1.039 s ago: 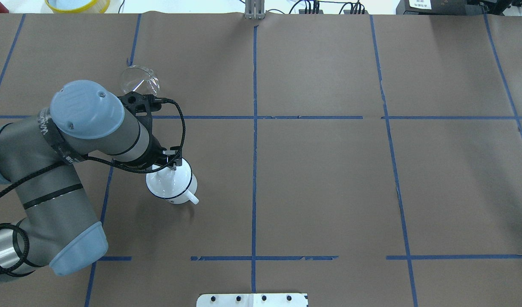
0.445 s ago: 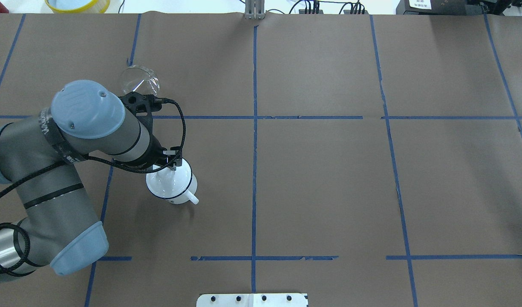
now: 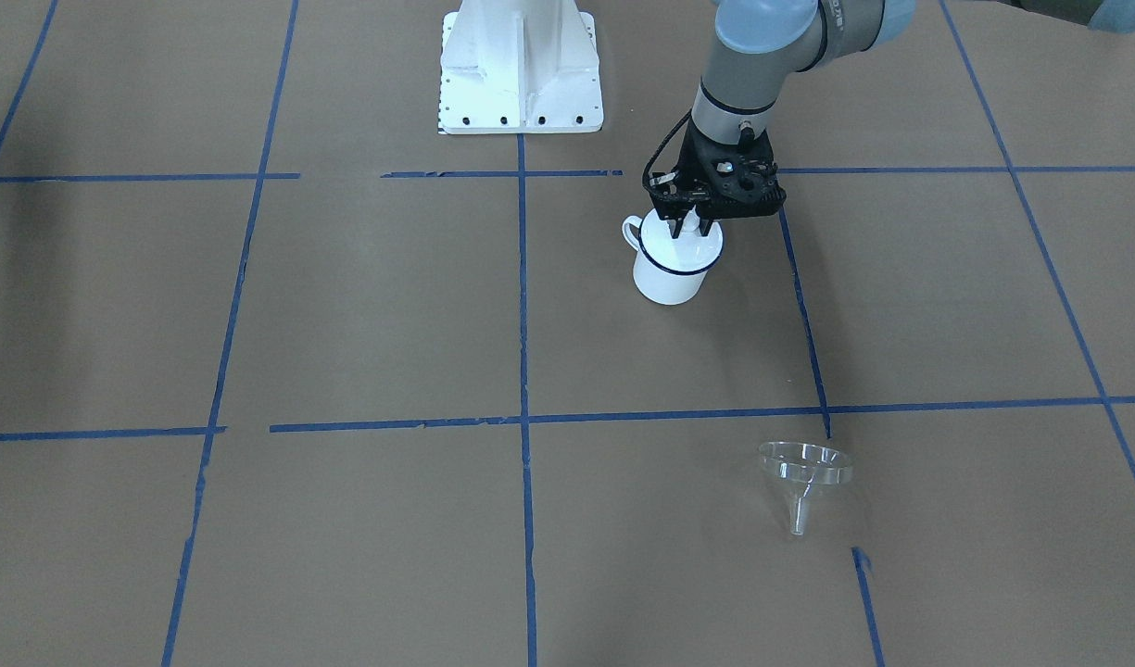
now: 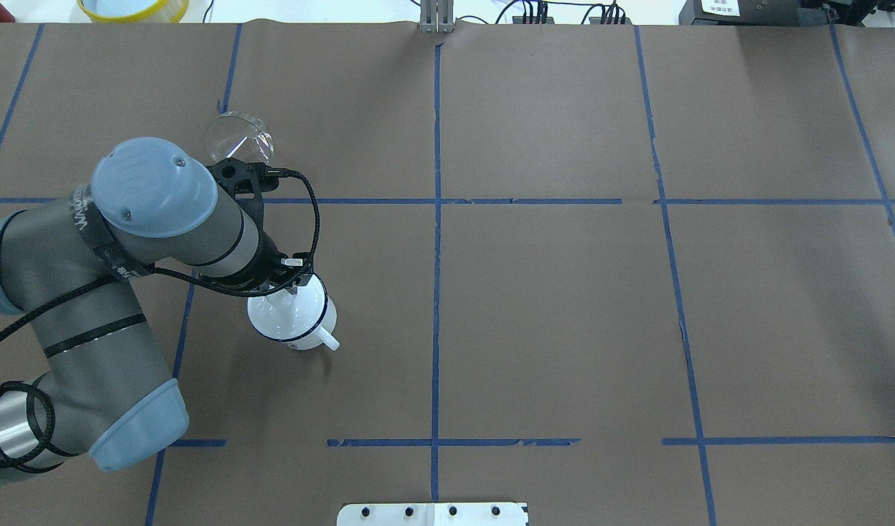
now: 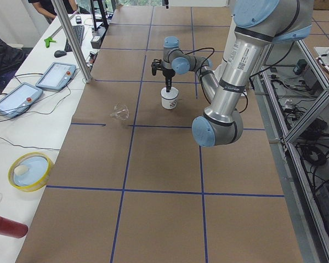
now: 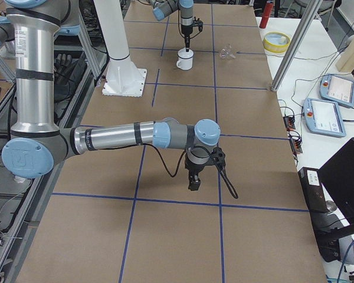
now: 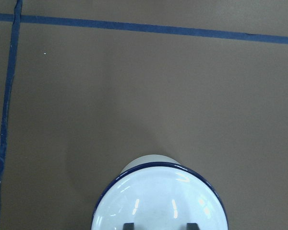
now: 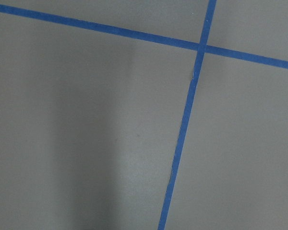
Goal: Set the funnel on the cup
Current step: 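Lift the lid off the mug with the left gripper and set it beside the mug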
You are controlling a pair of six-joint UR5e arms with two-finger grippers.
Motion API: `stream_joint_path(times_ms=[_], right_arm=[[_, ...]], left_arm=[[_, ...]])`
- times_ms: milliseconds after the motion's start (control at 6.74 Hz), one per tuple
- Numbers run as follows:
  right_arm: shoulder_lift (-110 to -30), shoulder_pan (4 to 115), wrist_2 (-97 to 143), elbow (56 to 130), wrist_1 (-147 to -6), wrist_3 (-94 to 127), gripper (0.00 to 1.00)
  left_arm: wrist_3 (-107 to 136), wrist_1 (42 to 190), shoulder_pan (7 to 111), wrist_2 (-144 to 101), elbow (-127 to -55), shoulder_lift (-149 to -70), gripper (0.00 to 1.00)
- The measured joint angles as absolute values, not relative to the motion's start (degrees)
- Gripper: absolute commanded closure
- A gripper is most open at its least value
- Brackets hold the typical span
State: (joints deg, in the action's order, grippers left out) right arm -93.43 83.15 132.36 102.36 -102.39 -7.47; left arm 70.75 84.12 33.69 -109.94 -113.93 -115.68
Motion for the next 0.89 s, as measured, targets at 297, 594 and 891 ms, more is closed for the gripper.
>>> stream_joint_path(times_ms=[297,594,891], right_arm=[[-93.43,83.14,132.36,102.38,-102.39,-7.47,0.0],[-93.43,83.15,132.36,102.38,-102.39,-7.47,0.0],[-93.43,83.15,132.36,102.37,-102.39,-7.47,0.0]], left_arm=[[70.79,82.35,35.08,-111.06,-115.65,-115.92,1.0],[67.38,75.47,41.13,-113.27,-120.18,-116.28,1.0],[57.16,70.81,47.79,-114.31,-122.43,-115.4,1.0]])
